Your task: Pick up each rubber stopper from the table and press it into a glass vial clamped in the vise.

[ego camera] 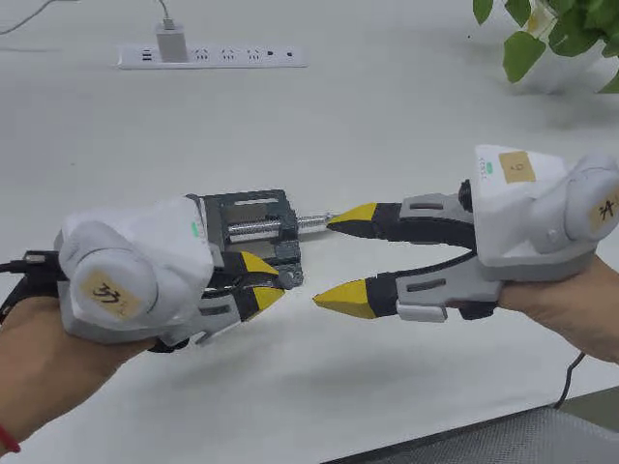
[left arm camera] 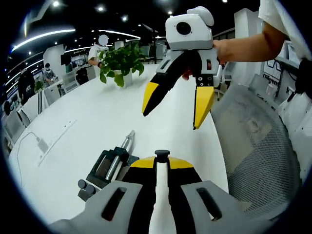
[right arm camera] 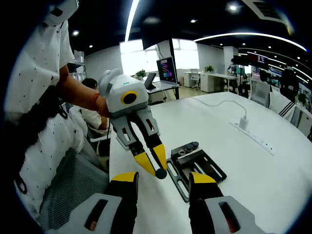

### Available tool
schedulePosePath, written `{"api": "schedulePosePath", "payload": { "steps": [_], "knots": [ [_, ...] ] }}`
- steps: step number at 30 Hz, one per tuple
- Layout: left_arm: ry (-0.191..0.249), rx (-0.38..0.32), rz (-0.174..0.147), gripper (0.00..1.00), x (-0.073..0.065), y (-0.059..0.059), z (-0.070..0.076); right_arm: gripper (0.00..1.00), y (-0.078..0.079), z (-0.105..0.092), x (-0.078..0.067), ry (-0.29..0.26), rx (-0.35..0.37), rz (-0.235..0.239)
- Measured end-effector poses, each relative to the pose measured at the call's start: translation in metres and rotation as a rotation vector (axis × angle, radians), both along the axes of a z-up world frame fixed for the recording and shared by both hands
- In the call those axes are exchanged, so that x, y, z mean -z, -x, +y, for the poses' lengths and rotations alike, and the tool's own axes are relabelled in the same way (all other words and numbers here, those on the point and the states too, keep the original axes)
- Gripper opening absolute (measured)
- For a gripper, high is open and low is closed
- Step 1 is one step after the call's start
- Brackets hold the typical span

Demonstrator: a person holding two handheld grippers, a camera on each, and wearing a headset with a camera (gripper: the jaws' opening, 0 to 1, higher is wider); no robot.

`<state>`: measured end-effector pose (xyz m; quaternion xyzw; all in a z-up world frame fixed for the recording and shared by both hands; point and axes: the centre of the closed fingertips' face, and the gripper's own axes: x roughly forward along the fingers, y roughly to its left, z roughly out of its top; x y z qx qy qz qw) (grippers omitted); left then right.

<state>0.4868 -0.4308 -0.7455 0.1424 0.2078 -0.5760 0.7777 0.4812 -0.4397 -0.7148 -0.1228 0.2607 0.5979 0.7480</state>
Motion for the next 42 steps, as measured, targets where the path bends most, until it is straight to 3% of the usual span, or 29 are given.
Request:
{"api": "schedulePosePath", "payload": {
  "steps": [8, 16, 28, 42],
  "knots": [
    [0.063, -0.020, -0.025, 0.04, -0.031, 0.010, 0.004, 0.24, 0.007, 0.016, -0.019, 0.057, -0.125, 0.001],
    [0.096, -0.045, -0.041, 0.04, -0.047, 0.016, 0.008, 0.14, 0.017, 0.028, -0.027, 0.124, -0.247, -0.008],
    [0.111, -0.067, -0.052, 0.04, -0.055, 0.020, 0.014, 0.10, 0.025, 0.036, -0.026, 0.197, -0.364, -0.043],
    [0.121, -0.073, -0.036, 0.04, -0.055, 0.023, 0.015, 0.08, 0.025, 0.033, -0.024, 0.227, -0.403, -0.067]
  ]
}}
